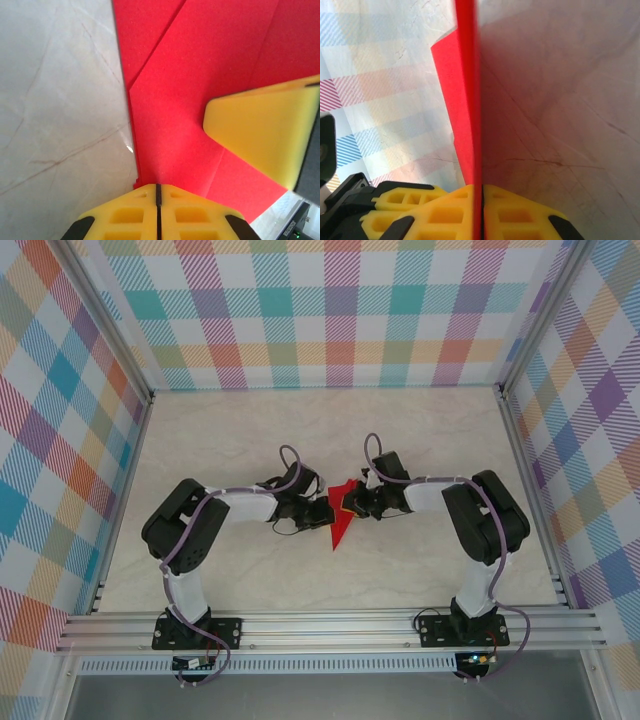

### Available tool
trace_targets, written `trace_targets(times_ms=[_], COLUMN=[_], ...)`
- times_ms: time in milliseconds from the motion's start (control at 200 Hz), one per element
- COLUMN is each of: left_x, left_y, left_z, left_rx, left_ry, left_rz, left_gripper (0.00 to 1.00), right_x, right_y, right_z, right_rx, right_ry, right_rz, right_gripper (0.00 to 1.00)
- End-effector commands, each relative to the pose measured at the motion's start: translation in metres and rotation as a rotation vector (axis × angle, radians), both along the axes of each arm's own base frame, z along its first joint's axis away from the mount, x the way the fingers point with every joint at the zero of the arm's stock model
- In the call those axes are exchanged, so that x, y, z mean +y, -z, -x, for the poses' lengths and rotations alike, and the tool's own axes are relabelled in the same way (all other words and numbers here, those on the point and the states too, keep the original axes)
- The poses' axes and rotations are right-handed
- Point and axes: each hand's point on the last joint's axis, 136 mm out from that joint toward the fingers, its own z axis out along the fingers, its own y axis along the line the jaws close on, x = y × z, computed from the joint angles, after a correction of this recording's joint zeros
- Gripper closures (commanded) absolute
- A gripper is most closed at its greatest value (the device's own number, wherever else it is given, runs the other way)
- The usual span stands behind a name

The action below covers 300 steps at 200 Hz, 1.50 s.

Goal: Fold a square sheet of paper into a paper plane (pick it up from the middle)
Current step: Turn over the paper at the center of the table.

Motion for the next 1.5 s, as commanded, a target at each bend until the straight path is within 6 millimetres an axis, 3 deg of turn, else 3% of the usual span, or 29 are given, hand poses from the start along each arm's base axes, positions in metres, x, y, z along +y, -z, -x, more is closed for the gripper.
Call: trace_targets(times_ms=[0,100,195,365,525,580,655,705,870,1030,1080,1145,1225,1290,1345,1495], left_x=[0.004,0.015,0.030,0.068,0.101,0.112,0.129,0.141,0.182,0.190,0.189,0.185,0.181,0.178,0.174,0.162], left_y=[-0.029,-0.045,-0.062,-0.083,-0.094,-0.096,-0.101,-0.107,-0.113,-0.110,-0.109,-0.107,-0.106,-0.105,-0.104,-0.100], left_z=[-0.004,-0.006,-0.005,0.003,0.009,0.012,0.018,0.021,0.041,0.054,0.056,0.058,0.058,0.058,0.057,0.056], left_rx=[-0.060,-0.114,-0.185,-0.301,-0.375,-0.394,-0.418,-0.450,-0.500,-0.507,-0.499,-0.489,-0.479,-0.463,-0.451,-0.421], left_ry=[-0.025,-0.055,-0.085,-0.146,-0.215,-0.244,-0.283,-0.313,-0.405,-0.438,-0.439,-0.420,-0.398,-0.387,-0.374,-0.349], left_rz=[0.040,0.017,-0.016,-0.108,-0.158,-0.176,-0.202,-0.216,-0.291,-0.244,-0.229,-0.215,-0.211,-0.207,-0.198,-0.161], left_gripper=[0.90,0.86,0.85,0.85,0.82,0.81,0.79,0.73,0.57,0.51,0.49,0.48,0.46,0.46,0.45,0.43], right_x=[0.003,-0.005,-0.022,-0.076,-0.136,-0.141,-0.131,-0.120,-0.064,-0.007,0.013,0.042,0.057,0.056,0.048,0.021], right_y=[-0.017,-0.033,-0.044,-0.070,-0.098,-0.104,-0.097,-0.089,-0.051,-0.013,-0.009,-0.019,-0.058,-0.085,-0.100,-0.097], right_z=[-0.002,0.000,0.007,0.022,0.042,0.047,0.050,0.049,0.051,0.053,0.053,0.057,0.054,0.054,0.054,0.056], right_rx=[-0.060,-0.098,-0.129,-0.203,-0.154,-0.130,-0.103,-0.087,-0.002,0.059,0.044,0.007,-0.115,-0.194,-0.235,-0.179], right_ry=[-0.045,-0.049,-0.059,-0.076,-0.043,-0.028,-0.023,-0.029,-0.121,-0.197,-0.235,-0.264,-0.244,-0.223,-0.195,-0.083], right_rz=[0.041,0.095,0.255,0.730,1.220,1.305,1.335,1.342,1.334,1.185,1.097,0.917,0.743,0.672,0.649,0.609], right_gripper=[0.93,0.94,0.94,0.94,0.96,0.96,0.96,0.95,0.90,0.82,0.71,0.58,0.41,0.26,0.23,0.17])
